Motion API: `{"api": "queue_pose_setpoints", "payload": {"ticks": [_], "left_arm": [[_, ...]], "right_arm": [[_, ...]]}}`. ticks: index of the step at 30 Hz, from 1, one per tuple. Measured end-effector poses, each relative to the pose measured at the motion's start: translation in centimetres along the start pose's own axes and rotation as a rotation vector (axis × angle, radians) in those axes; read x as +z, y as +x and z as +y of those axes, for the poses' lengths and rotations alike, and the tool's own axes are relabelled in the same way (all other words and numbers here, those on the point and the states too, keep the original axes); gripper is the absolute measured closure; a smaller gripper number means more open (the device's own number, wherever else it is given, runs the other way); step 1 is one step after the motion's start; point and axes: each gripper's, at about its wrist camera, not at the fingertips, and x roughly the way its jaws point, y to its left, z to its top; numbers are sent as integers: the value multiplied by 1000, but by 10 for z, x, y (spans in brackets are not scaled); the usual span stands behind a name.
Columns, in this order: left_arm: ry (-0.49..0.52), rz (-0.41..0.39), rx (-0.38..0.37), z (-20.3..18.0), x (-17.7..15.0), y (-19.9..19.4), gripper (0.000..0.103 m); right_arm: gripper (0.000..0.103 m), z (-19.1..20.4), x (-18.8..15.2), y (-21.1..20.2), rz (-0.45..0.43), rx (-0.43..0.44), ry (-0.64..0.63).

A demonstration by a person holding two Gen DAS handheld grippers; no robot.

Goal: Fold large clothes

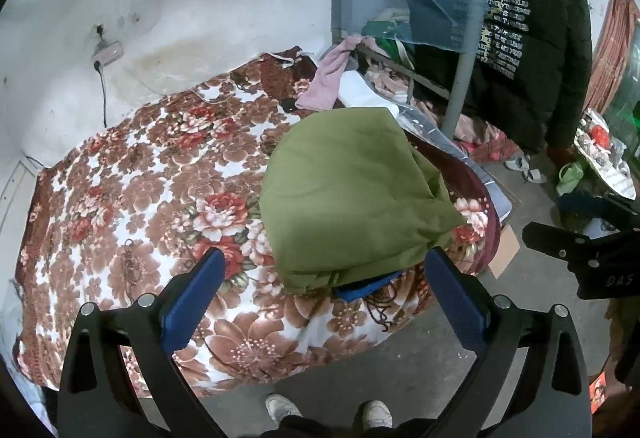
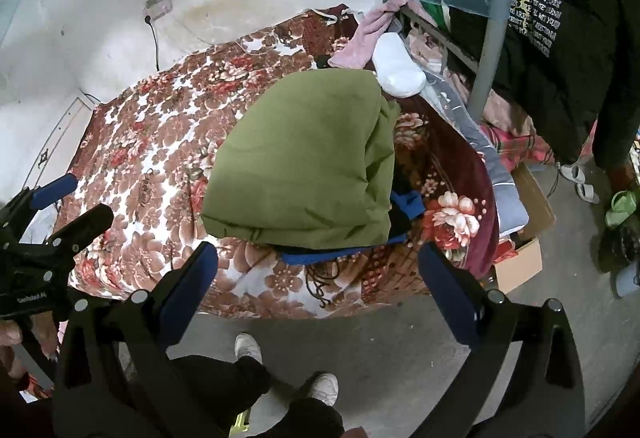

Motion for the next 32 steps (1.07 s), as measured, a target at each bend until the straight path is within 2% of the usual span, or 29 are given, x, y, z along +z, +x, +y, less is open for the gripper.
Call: {"api": "queue_pose_setpoints", "payload": {"ticks": [7,15,22,32], "left_arm": [[-26,-4,-20,11,1,-1,5],[3,-22,-22,8,5,-5,5],[-9,-29,-74,10,7,-6,5],[-20,-20,-96,15,7,-5,6]], "right_arm": [[5,3,-1,0,-3,2,8],[5,3,-2,-1,-2,8,17],[5,6,-6,-3,-4,12,20],[5,6,-5,-4,-4,12,22]]}}
